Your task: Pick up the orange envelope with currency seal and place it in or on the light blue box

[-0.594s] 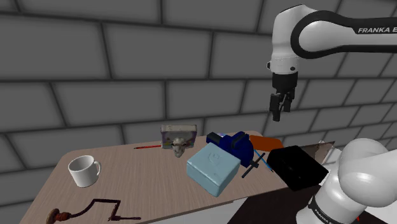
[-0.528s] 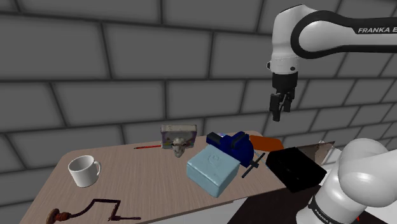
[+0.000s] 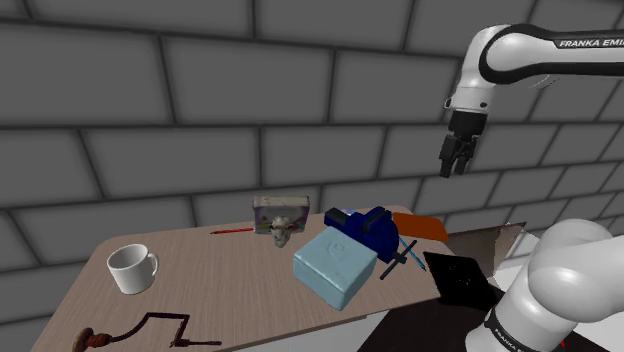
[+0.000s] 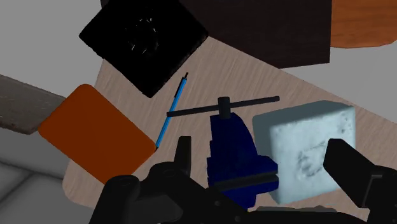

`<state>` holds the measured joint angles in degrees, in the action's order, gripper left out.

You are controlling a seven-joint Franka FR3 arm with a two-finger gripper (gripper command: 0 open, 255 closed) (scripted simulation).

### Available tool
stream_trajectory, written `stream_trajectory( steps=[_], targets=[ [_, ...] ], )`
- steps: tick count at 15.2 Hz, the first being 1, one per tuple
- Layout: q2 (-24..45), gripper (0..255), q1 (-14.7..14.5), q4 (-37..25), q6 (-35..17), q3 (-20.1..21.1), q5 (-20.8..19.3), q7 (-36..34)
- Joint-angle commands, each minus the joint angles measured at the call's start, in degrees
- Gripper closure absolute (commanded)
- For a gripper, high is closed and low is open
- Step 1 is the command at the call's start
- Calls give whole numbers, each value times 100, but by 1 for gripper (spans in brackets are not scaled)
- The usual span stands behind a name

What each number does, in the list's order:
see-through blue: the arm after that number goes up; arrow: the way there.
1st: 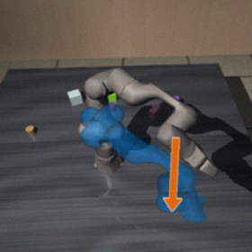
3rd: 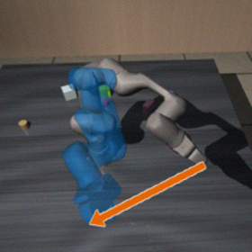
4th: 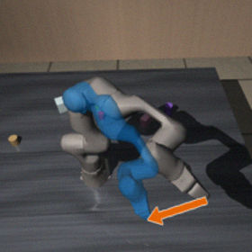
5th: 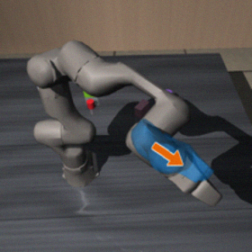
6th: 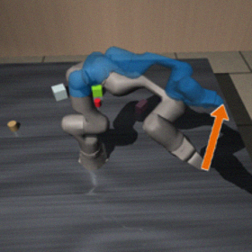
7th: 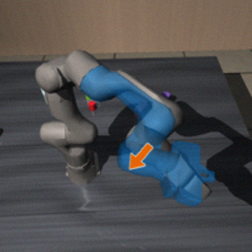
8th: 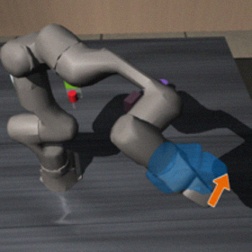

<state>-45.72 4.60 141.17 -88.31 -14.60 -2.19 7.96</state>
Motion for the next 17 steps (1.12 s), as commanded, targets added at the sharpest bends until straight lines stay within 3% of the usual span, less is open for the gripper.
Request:
stream_trajectory(
  steps=[1, 7, 12, 15, 16, 17],
  targets=[
    [87, 0, 120, 2, -166, -555, 29, 401],
    [778, 0, 201, -225, -566, -2219, 392, 1604],
    [1823, 0, -204, -644, -704, -3857, 1106, 2849],
    [2839, 0, -864, -1020, -553, -5192, 1901, 3874],
    [3377, 0, -1259, -1179, -391, -5833, 2323, 4356],
    [4682, 0, -2020, -1417, 147, -7000, 3245, 5341]
  ],
)
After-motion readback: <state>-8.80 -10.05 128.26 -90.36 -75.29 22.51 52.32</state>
